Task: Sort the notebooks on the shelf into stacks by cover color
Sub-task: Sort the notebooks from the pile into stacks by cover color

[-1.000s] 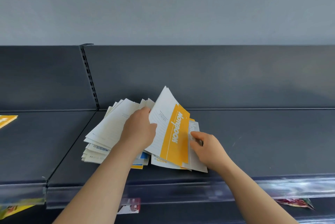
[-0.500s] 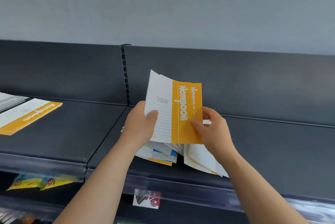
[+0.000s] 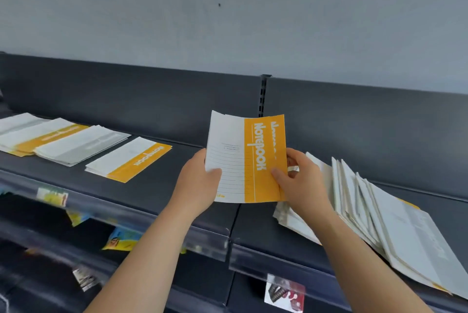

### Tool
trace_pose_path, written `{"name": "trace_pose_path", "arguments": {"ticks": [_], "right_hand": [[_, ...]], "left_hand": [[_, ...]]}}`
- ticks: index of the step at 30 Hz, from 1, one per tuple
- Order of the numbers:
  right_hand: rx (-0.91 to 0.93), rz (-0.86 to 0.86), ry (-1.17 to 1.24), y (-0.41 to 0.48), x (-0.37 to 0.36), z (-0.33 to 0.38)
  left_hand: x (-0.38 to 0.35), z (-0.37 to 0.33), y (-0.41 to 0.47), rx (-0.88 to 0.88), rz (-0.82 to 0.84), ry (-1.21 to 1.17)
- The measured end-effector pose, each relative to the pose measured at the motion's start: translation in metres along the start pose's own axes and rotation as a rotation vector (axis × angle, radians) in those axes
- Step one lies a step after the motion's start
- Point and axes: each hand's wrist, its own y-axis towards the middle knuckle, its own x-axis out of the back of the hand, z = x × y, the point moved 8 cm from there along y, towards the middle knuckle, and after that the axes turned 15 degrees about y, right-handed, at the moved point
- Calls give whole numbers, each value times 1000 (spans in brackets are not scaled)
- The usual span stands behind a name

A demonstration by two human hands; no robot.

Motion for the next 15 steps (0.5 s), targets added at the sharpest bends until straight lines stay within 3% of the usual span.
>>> {"name": "trace_pose_path", "arguments": {"ticks": [15], "right_hand": [[-73, 71, 14, -4, -229, 7]], "left_hand": [[144, 171, 36, 65, 43, 131]]}}
